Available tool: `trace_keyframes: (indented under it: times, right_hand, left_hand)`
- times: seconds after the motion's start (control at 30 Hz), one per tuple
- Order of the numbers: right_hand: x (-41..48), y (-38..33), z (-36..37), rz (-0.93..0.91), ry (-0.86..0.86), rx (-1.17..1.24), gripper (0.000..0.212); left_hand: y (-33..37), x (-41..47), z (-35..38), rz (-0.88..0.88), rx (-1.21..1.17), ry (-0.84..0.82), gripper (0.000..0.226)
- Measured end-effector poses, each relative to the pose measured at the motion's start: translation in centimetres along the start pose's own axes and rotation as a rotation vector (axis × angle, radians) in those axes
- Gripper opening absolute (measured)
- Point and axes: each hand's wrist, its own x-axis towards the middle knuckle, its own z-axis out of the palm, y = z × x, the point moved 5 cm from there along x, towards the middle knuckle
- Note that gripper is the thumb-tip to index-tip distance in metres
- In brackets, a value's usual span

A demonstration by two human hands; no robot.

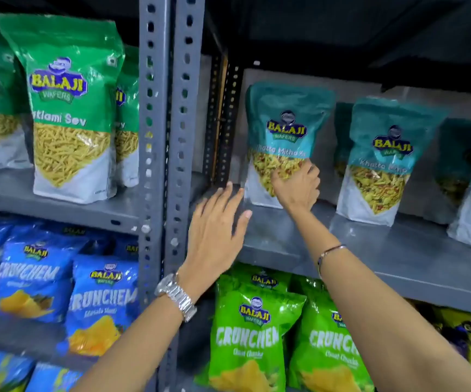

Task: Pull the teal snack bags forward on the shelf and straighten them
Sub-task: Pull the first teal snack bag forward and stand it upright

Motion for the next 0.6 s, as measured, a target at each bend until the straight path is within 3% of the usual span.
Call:
trace_keyframes:
  times: [0.13, 0.2, 0.43, 0.6]
  right_hand:
    - [1.0, -0.1, 2.9, 0.146, -0.154, 0.0, 0.115]
    - [1.0, 0.0, 4.0, 0.188, -0.146, 0.013, 0.125]
    - [1.3, -0.7, 5.7, 0.228, -0.009, 0.053, 0.132]
    - [1.8, -0.7, 5.8, 0.226, -0.029, -0.031, 0.134]
  left_hand:
    - [-1.2, -3.2, 0.7, 0.05, 0.063, -0.017, 0.05]
    - [-1.6, -3.9, 1.0, 0.079, 0.085, -0.011, 0.048]
    - [-2.2, -4.2, 1.7, 0.159, 0.184, 0.077, 0.041]
    - [-2.3, -4.2, 1.8, 0.173, 0.169, 0.128, 0.038]
